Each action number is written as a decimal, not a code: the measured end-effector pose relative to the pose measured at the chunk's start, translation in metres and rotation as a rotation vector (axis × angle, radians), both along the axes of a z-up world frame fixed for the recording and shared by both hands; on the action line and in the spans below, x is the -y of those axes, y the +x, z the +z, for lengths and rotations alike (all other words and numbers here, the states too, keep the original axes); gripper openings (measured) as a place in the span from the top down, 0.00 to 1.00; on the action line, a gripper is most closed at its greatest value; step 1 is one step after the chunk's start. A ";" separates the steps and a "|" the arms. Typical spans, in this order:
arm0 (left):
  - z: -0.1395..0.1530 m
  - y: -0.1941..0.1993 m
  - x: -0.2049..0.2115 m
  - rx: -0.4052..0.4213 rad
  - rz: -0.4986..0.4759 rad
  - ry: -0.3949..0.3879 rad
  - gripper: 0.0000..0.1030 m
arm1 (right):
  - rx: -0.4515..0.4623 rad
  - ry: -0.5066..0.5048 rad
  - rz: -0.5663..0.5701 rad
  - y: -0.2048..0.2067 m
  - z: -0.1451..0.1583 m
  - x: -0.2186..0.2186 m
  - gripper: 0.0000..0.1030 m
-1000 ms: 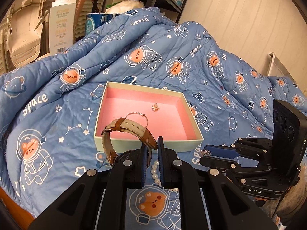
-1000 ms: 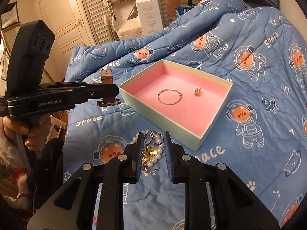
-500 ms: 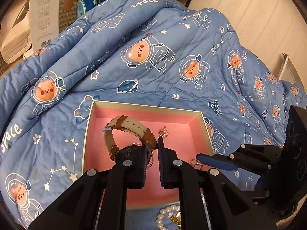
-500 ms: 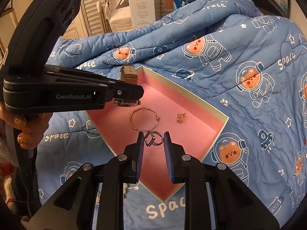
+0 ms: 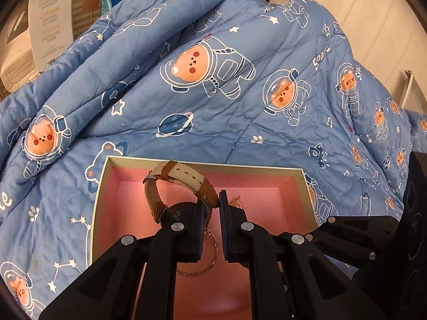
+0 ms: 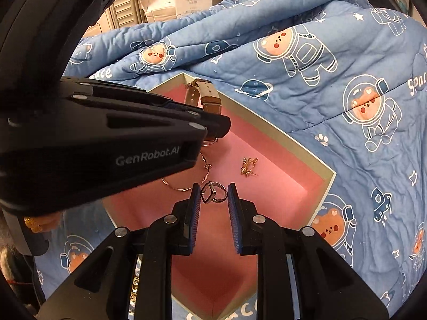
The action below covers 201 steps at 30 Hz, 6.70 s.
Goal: Organize jewelry
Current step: 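Carry the watch and ring into the box and open both tools, then lift both tools out of the box back toward the pearl bracelet, then grasp a second small ring with the right tool, then grasp the pearl bracelet with the left tool while the right tool holds the ring, then carry pearl bracelet and ring into the box and open both tools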
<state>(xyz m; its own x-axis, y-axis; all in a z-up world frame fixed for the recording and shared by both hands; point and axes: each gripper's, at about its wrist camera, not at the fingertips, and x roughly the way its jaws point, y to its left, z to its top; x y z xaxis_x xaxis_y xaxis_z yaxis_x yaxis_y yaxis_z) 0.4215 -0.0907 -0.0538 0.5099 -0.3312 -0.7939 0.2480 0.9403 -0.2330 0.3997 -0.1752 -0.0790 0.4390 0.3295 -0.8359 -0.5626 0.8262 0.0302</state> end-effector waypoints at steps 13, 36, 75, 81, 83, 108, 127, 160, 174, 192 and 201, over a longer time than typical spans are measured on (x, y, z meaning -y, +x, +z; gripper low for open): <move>-0.005 0.003 -0.007 0.013 0.036 -0.019 0.72 | -0.016 -0.019 -0.012 0.010 -0.008 -0.006 0.79; 0.035 -0.049 -0.039 0.079 0.048 -0.190 0.32 | 0.087 0.033 -0.042 -0.026 0.020 0.008 0.60; -0.044 -0.230 -0.038 0.112 -0.017 0.078 0.37 | 0.063 0.023 0.000 -0.166 -0.033 0.021 0.63; -0.044 -0.226 -0.037 0.107 -0.025 0.080 0.39 | 0.051 0.053 0.026 -0.159 -0.034 0.017 0.77; -0.044 -0.224 -0.036 0.107 -0.029 0.082 0.39 | 0.045 0.062 0.029 -0.159 -0.034 0.016 0.81; -0.047 -0.146 -0.007 -0.014 -0.026 0.016 0.80 | 0.038 0.117 -0.051 -0.170 -0.028 0.037 0.82; 0.016 -0.186 -0.003 0.110 -0.092 -0.104 0.91 | 0.070 0.165 -0.090 -0.174 -0.007 0.055 0.82; 0.041 -0.048 -0.021 -0.042 -0.056 -0.102 0.91 | 0.015 0.005 0.028 -0.043 0.030 0.018 0.82; 0.007 -0.035 -0.038 -0.110 -0.012 0.079 0.91 | -0.101 -0.146 0.148 -0.023 0.004 -0.004 0.82; -0.005 -0.037 -0.041 -0.105 -0.025 0.181 0.87 | -0.236 -0.270 0.212 0.003 -0.020 -0.036 0.82; 0.018 -0.045 -0.054 -0.055 0.014 0.068 0.56 | -0.250 -0.211 0.167 0.016 -0.020 -0.025 0.57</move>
<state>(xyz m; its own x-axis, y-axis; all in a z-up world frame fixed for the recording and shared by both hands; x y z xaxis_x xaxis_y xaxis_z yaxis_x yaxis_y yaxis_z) 0.3766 -0.0372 -0.0356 0.4690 -0.2685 -0.8414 0.2229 0.9578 -0.1815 0.4156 -0.1505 -0.0995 0.1670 0.1878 -0.9679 -0.6867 0.7266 0.0225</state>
